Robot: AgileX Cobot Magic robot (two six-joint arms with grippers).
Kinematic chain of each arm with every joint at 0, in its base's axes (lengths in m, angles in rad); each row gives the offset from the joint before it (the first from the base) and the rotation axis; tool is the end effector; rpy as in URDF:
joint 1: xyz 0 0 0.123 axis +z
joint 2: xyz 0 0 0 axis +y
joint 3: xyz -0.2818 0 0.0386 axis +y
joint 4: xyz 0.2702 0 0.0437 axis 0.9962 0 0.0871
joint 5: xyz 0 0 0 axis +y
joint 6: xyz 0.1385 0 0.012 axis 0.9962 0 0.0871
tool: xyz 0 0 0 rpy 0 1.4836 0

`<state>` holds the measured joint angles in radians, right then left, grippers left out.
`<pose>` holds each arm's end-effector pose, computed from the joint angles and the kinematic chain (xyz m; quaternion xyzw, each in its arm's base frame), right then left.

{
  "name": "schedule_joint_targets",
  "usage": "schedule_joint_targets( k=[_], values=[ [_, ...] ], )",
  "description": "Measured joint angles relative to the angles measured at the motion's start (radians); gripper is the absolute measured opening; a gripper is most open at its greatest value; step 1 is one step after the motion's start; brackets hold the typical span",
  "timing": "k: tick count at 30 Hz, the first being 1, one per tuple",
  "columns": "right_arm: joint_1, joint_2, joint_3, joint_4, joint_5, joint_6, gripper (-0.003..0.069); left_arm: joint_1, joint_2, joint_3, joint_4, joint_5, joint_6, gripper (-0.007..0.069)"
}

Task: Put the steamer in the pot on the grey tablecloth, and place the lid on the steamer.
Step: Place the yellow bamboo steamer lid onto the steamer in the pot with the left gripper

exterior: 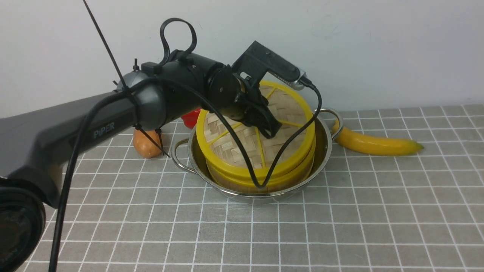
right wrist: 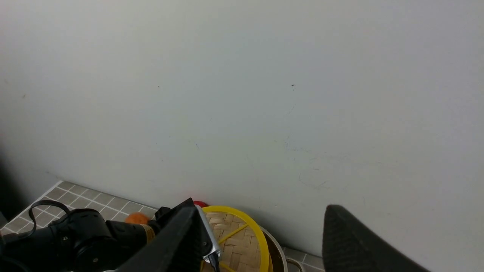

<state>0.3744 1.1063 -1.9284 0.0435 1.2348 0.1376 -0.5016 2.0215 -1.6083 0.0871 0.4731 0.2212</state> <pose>0.1764 0.0754 0.5754 -0.1020 0.8057 0.1678 0.5588 0.4581 -0.2449 0.1919 0.3539 0.8558 -0.0199 0.3769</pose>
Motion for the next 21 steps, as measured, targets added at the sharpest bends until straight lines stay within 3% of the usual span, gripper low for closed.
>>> schedule_joint_targets(
  k=[10, 21],
  values=[
    [0.000, 0.000, 0.000, 0.001, 0.000, 0.000, 0.0432, -0.041, 0.035, 0.000, 0.036, 0.000, 0.006, 0.0116],
    [0.000, 0.000, 0.000, 0.003, 0.000, 0.000, 0.0432, -0.041, 0.046, -0.002, 0.145, -0.018, -0.069, 0.0116]
  ],
)
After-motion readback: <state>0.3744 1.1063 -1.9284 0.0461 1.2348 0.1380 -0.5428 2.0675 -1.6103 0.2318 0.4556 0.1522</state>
